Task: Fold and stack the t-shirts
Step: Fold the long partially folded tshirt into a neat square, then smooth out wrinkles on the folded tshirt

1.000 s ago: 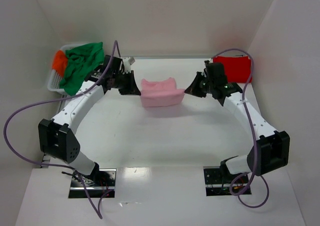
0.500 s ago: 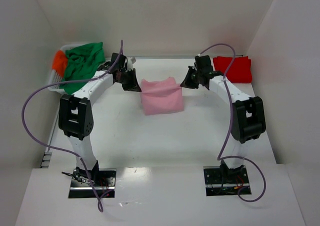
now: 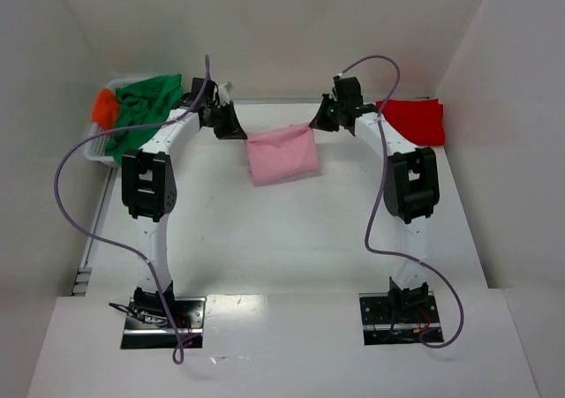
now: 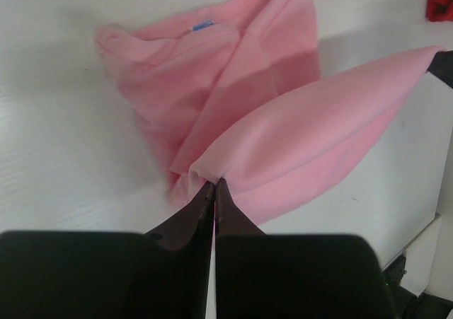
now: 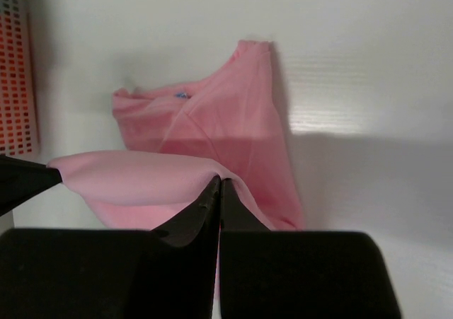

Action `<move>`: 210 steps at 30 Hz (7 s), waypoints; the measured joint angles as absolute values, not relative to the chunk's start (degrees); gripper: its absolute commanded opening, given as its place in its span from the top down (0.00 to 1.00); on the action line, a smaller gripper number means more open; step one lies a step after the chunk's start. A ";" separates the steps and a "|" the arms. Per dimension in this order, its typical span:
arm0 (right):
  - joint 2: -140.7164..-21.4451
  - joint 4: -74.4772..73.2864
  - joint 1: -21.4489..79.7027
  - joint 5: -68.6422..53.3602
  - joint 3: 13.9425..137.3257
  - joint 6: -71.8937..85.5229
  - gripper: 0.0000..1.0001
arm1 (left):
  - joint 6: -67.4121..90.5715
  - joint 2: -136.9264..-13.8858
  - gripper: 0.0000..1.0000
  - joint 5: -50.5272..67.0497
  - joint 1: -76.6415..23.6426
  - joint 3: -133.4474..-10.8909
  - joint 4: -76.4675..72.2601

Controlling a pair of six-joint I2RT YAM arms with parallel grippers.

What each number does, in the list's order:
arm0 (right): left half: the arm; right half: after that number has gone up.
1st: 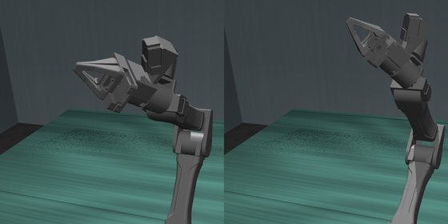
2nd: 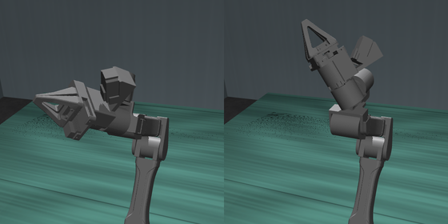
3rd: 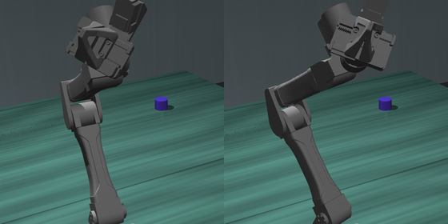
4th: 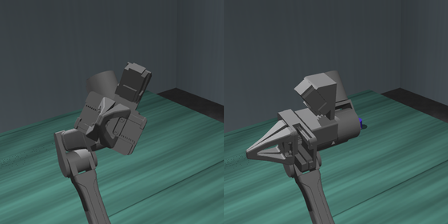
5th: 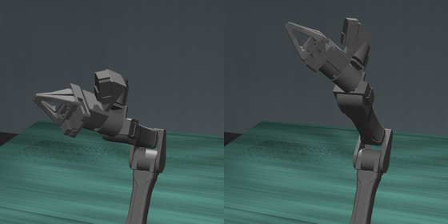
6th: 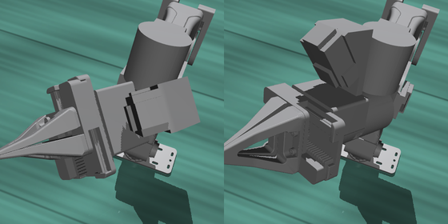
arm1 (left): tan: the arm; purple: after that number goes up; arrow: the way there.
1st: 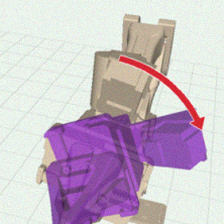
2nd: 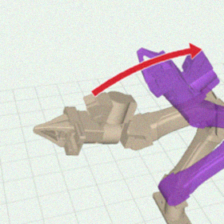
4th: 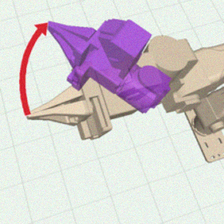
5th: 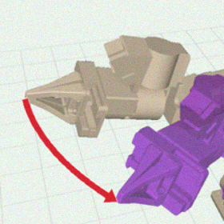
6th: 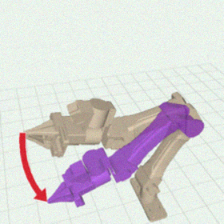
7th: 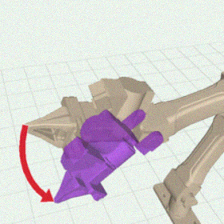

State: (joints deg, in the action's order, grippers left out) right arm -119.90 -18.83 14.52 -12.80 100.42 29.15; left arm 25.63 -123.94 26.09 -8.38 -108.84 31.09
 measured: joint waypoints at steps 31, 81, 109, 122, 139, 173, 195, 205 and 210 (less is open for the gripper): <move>-144.46 -27.27 13.37 -20.43 135.46 27.46 0.81 | 31.33 -118.24 0.47 34.85 -3.55 -87.42 20.60; -157.97 -29.23 28.58 -18.87 147.41 31.70 0.89 | 42.02 -126.56 0.68 42.72 -4.38 -78.37 -5.52; -160.77 -29.69 28.58 -17.58 150.54 31.92 0.97 | 40.58 -124.07 0.97 48.31 -5.28 -73.12 -0.30; -161.23 -29.87 28.58 -16.95 151.57 31.92 0.97 | 38.92 -122.93 0.57 51.07 -7.22 -71.09 2.35; -152.83 -33.82 27.68 -14.06 153.34 27.40 0.42 | 35.46 -111.53 0.38 50.65 -0.71 -82.52 5.89; -124.42 -14.66 14.26 -19.70 90.41 26.04 0.92 | 45.34 -140.18 0.90 32.38 -7.81 -104.27 0.84; -104.86 -12.21 15.55 -20.14 70.67 25.89 0.80 | 27.11 -155.33 0.73 29.71 -5.23 -148.70 36.03; -106.65 -8.36 15.57 -23.66 77.28 27.51 0.88 | 27.29 -128.79 0.99 27.86 -14.00 -114.93 25.06; -113.99 -6.46 15.57 -26.04 86.50 27.09 0.88 | 32.36 -116.81 1.00 28.91 -16.38 -93.01 11.00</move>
